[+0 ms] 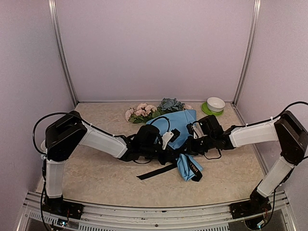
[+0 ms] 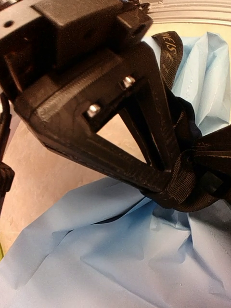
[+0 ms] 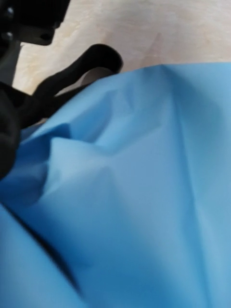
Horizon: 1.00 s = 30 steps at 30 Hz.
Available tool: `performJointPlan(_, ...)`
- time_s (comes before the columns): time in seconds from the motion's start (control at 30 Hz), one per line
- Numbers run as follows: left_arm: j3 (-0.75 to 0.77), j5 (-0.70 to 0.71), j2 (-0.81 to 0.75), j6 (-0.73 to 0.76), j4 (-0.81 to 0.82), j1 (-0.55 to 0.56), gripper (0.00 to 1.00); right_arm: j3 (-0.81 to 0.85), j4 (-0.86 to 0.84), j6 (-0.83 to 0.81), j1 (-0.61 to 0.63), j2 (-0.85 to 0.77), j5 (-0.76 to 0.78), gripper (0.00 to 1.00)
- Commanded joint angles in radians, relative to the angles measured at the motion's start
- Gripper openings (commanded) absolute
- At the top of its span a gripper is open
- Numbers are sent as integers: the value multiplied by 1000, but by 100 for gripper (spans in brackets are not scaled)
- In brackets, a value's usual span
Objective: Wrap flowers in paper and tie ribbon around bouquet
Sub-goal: Cross the half-tied ribbon over the folded bouquet.
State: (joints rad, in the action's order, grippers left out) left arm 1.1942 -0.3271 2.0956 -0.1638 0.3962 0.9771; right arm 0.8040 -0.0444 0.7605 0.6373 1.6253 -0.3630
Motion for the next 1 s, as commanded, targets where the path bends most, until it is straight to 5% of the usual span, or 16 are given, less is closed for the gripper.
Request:
performJointPlan(0.0,-28,76,23,45,34,30,0,39,117,-29,-13,-41,-7,15)
performJointPlan(0.23,-40,112,27,63,68,38,0,59,264,-77,-18,-81,-19,12)
performJointPlan(0.47,-57,136,24,84,86,49,0,154,415,-263,-33,-157,47,24)
performJointPlan(0.7,-86,213,5,116,135,69,0,377,442,-489,-118,49,-216,29)
performJointPlan(0.83,-131,252,-10,144,219,81,1,454,506,-596,-122,171,-219,30)
performJointPlan(0.97,-111,276,-3,171,172,88,2,471,549,-693,-84,219,-257,43)
